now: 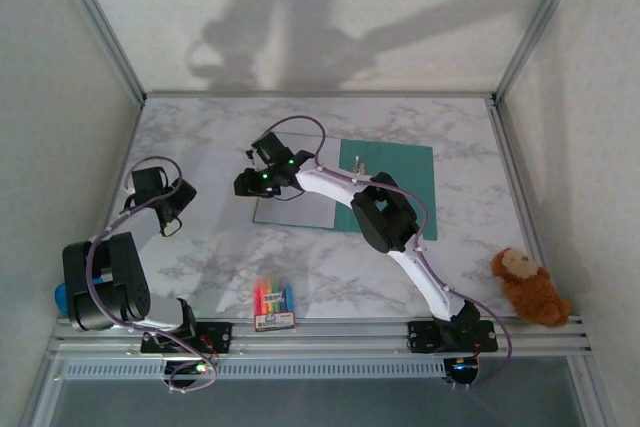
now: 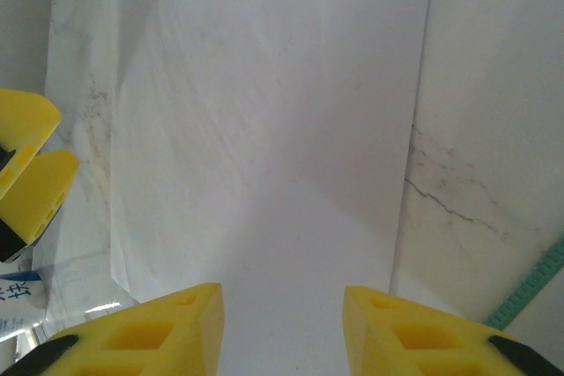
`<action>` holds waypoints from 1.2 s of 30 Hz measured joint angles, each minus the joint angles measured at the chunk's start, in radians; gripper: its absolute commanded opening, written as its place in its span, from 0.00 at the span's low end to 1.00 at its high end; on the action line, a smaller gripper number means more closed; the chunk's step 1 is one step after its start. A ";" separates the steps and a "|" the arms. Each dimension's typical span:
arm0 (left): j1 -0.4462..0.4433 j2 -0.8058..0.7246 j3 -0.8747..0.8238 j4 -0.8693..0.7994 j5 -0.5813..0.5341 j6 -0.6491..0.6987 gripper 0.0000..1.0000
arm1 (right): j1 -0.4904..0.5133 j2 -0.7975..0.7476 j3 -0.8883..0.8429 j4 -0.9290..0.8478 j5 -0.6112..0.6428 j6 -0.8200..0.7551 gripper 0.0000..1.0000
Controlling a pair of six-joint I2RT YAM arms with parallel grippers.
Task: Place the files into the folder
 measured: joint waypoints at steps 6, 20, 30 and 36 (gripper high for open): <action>0.000 0.013 0.002 0.011 0.002 0.014 0.88 | 0.004 0.013 0.020 -0.044 -0.001 -0.008 0.39; 0.001 0.081 0.002 0.054 0.029 0.013 0.88 | 0.006 0.072 0.101 -0.093 -0.003 -0.008 0.38; 0.006 0.090 0.003 0.064 0.040 0.009 0.88 | 0.006 0.080 0.114 -0.100 -0.003 -0.007 0.38; 0.011 0.090 0.003 0.065 0.050 0.006 0.87 | 0.006 0.098 0.145 -0.119 -0.007 0.001 0.38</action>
